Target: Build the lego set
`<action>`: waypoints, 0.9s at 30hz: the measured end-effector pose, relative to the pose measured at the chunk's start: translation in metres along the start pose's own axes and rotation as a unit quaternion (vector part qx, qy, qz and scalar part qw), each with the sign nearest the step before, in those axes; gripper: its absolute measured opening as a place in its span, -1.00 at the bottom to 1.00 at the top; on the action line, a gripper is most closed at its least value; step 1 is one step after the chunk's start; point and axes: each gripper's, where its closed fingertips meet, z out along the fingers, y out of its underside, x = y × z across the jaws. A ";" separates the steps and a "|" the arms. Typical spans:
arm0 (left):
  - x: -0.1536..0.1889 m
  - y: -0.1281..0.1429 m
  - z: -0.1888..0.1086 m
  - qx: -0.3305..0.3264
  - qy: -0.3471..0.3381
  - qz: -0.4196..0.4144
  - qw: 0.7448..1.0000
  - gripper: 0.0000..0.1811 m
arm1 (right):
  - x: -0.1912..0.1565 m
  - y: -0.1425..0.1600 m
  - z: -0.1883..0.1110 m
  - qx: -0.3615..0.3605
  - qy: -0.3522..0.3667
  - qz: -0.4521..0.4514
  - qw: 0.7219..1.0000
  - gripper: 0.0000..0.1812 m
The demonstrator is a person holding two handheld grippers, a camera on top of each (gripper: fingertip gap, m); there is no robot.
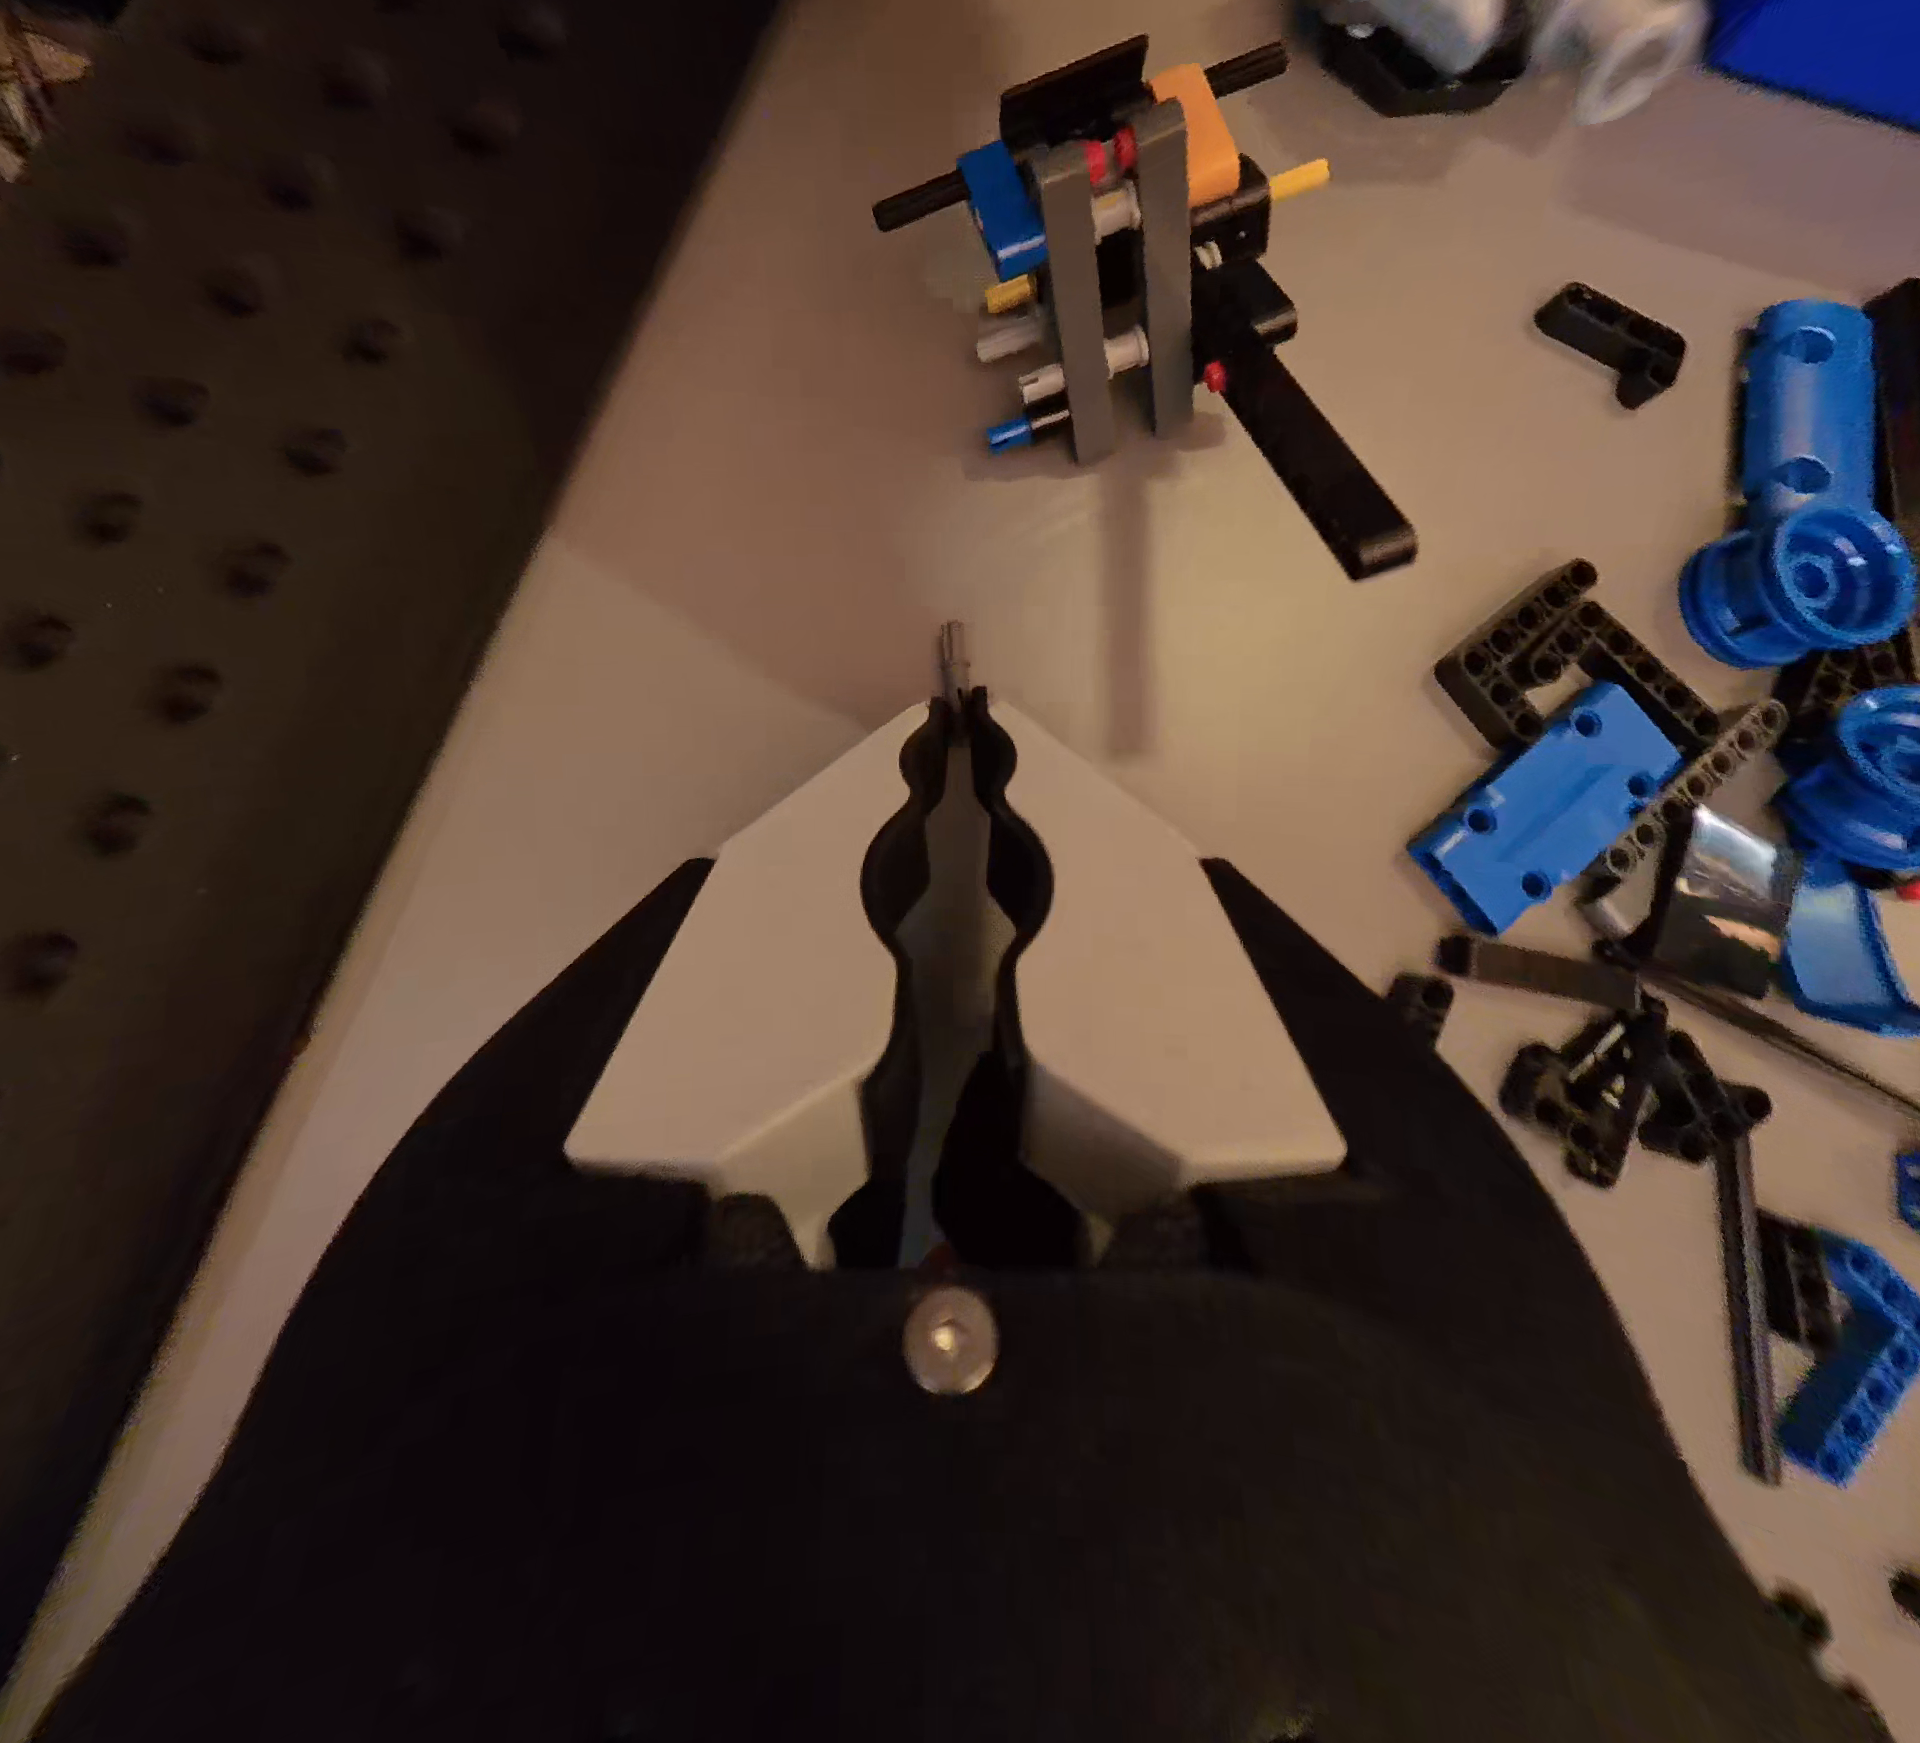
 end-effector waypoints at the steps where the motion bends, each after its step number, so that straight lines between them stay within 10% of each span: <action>1: 0.005 0.001 0.001 -0.007 0.006 0.009 1.000 -0.98 | 0.000 0.000 -0.005 0.005 0.016 0.002 1.000 -0.99; 11: 0.061 -0.007 0.013 -0.003 0.063 0.053 0.997 -0.98 | -0.010 -0.013 -0.065 0.059 0.164 -0.009 0.985 -0.99; 27: 0.090 -0.008 0.027 -0.012 0.104 0.056 0.993 -0.98 | -0.023 -0.005 -0.072 0.056 0.215 -0.053 0.974 -1.00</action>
